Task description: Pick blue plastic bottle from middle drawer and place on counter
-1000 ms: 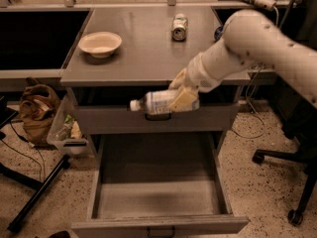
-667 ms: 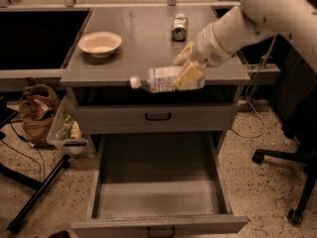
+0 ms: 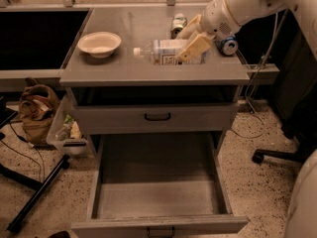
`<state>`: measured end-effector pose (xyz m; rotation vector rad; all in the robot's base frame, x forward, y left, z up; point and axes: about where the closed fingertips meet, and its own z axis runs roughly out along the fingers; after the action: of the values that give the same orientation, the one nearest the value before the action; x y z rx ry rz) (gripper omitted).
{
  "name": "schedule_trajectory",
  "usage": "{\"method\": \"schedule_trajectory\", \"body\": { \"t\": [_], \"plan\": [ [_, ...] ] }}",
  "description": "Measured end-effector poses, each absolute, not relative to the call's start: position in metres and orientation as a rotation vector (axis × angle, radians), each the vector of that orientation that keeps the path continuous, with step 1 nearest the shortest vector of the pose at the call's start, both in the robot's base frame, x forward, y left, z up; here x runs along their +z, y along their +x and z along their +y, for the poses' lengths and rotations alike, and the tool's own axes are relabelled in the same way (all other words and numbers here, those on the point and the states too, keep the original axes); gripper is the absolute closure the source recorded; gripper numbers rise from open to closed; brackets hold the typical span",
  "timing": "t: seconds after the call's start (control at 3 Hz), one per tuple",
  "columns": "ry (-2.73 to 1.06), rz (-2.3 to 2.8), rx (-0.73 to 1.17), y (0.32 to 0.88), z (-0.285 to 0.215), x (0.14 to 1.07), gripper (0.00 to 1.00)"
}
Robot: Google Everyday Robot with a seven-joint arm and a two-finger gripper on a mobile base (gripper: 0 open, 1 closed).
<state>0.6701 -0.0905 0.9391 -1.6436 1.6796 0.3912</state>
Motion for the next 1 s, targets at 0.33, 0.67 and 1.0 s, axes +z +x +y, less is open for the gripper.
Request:
{"method": "schedule_trajectory", "body": {
  "t": [0.33,0.67,1.0],
  "plan": [
    [-1.628,1.662,0.375,0.675,-0.092,0.951,1.0],
    [-1.62,1.664,0.364,0.681,-0.091,0.947,1.0],
    [-1.583,1.7,0.272,0.708,-0.092,0.927,1.0]
  ]
}}
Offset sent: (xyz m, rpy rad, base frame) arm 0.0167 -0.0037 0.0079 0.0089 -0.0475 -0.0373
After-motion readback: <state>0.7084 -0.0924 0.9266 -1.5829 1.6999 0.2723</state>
